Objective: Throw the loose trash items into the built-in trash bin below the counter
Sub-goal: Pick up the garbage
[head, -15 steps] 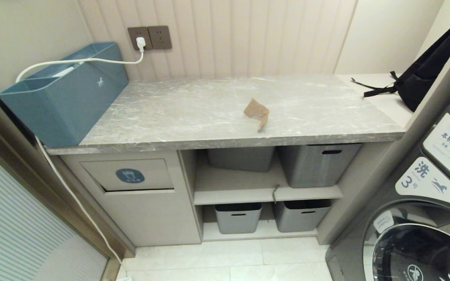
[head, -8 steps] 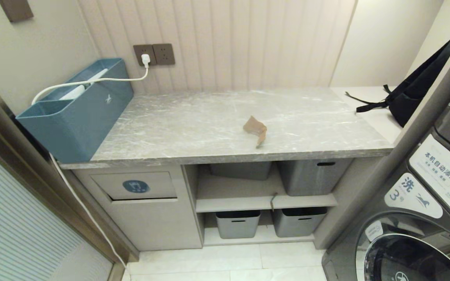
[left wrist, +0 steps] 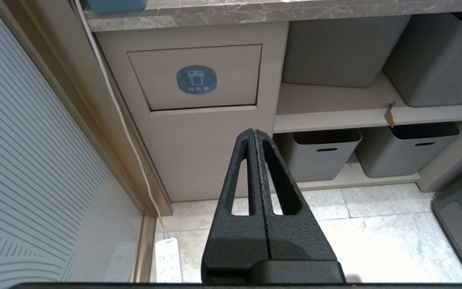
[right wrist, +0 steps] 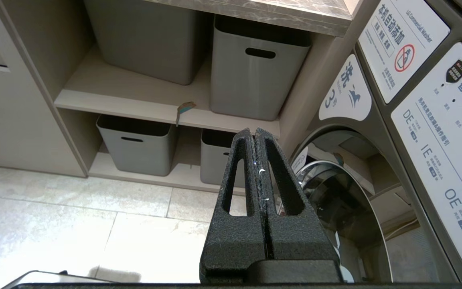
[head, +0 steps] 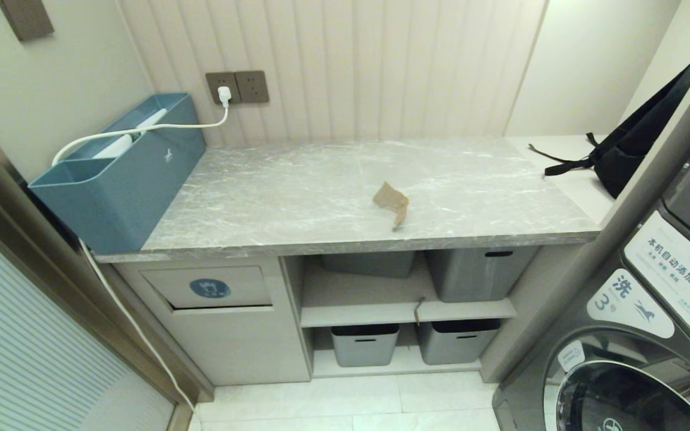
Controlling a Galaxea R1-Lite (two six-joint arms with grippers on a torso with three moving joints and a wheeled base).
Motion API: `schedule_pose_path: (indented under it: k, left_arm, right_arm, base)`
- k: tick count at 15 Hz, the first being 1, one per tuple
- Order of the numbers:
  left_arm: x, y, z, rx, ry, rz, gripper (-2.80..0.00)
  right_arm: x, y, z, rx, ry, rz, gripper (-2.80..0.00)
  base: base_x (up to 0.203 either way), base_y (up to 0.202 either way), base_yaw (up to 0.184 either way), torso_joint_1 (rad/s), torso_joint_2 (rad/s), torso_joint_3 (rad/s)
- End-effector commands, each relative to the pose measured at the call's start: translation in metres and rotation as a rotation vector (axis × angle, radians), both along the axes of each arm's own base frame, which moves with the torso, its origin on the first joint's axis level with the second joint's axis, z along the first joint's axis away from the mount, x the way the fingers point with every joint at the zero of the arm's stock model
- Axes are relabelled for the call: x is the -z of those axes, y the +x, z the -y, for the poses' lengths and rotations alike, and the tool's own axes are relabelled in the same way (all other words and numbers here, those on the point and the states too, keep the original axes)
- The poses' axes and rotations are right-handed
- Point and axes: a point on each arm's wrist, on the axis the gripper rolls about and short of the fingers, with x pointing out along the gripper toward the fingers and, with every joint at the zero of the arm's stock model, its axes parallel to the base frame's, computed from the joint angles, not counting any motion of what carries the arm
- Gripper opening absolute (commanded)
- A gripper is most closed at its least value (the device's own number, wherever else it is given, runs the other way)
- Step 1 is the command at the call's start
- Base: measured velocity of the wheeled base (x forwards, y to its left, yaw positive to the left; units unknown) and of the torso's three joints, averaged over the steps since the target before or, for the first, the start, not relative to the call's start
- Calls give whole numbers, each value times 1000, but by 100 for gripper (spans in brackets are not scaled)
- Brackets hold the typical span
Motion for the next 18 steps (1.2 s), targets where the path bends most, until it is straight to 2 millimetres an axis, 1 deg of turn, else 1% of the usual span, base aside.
schedule_pose_path:
  k: [1,4,5,13,15,18]
  left_arm:
    - [0,0,0,1,1,0,-280]
    - [0,0,0,1,3,-1,-280]
    - [0,0,0,1,4,-1,-280]
    - [0,0,0,-1,1,-3,-280]
    - [0,0,0,-5,-17,1,-280]
    - [0,0,0,5,12,-1,-280]
  right_arm:
    - [0,0,0,-2,-2,0,-280]
    - [0,0,0,-2,0,0,-280]
    - [0,0,0,0,2,0,-280]
    - [0,0,0,1,3,-1,-280]
    - [0,0,0,1,3,-1,-280]
    - [0,0,0,-3,-3,-1,-280]
  base:
    - [0,0,0,0,0,0]
    - [0,0,0,0,0,0]
    - [129,0,-4,-8,-3,7]
    - [195,0,-1,5,3,1]
    - [149,0,0,3,5,2]
    - [0,0,0,0,0,0]
